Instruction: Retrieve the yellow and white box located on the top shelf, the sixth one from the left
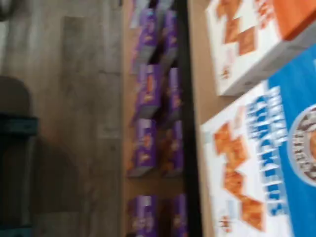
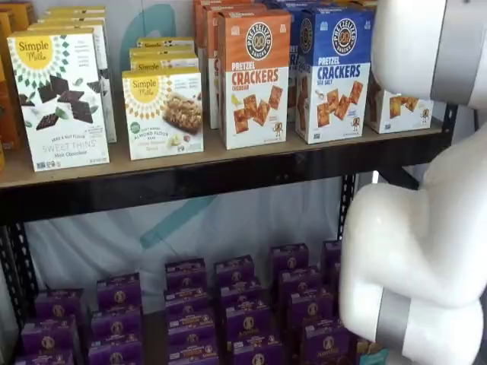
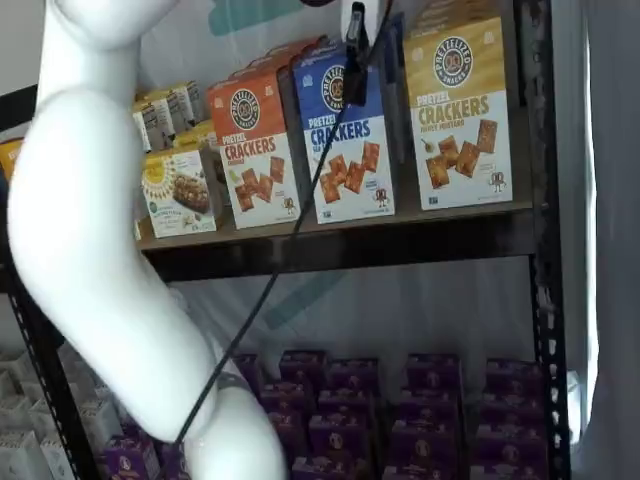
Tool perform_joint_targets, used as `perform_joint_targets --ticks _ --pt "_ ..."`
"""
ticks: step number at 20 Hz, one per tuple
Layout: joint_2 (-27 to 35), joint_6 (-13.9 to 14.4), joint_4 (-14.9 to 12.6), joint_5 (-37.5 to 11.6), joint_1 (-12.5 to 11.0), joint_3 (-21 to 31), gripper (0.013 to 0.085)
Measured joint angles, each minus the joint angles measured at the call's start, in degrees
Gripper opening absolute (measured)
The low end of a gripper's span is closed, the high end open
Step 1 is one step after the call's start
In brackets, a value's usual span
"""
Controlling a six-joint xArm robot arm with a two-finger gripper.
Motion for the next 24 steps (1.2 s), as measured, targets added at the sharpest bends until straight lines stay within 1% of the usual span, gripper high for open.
perform_joint_targets --ticks 1,3,6,9,12,15,18,21,24 --pt "-0.4 -0.1 1.6 -1.3 -0.7 0.4 0.085" --pt "-0.7 -0.4 3.1 -3.3 -1.4 0.8 0.085" --pt "-1.1 -1.3 4.2 -7.2 -1.8 1.6 0.085" --pt "-1.3 -2.5 4.8 -11.5 -1.8 2.7 0.085" --pt "-0.5 -4.0 3.7 -15.8 -1.1 2.7 0.085" --pt "-0.3 -5.5 3.5 -20.7 -0.4 3.5 0.085" --pt "0.2 -6.2 2.2 -24.0 0.8 3.6 0.085" --pt "1.8 -5.8 -0.1 -25.1 2.4 2.0 0.085" --pt "3.5 -5.0 -2.5 -24.9 3.9 0.1 0.085"
